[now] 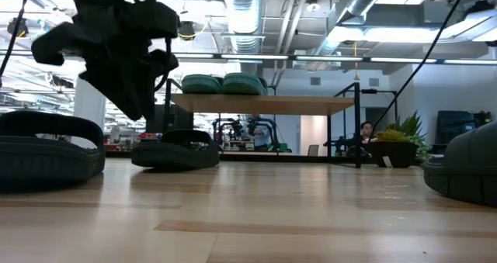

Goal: Pick and place slides into the shelf
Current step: Put the left black slide under the shelf

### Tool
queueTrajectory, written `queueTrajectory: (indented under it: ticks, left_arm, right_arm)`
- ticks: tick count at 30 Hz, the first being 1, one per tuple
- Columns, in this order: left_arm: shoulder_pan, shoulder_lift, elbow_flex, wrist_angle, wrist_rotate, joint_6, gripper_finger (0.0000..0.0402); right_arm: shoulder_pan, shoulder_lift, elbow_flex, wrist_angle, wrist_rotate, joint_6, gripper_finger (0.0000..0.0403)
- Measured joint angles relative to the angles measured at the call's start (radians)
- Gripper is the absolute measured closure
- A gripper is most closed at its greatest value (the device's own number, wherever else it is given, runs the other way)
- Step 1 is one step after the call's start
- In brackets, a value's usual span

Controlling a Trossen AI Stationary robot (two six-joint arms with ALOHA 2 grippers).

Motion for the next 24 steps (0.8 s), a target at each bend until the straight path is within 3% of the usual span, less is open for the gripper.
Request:
queueTrajectory:
  ticks: [15, 24]
  left_arm:
    - [0.0, 0.009, -0.053, 0.071, -0.043, -0.034, 0.029]
    - [0.0, 0.092, -0.049, 0.122, -0.058, -0.029, 0.029]
  right_arm:
    - [-0.002, 0.0, 0.0, 0.0, 0.0, 0.0, 0.0285]
    - [-0.002, 0.0, 0.0, 0.0, 0.0, 0.008, 0.0285]
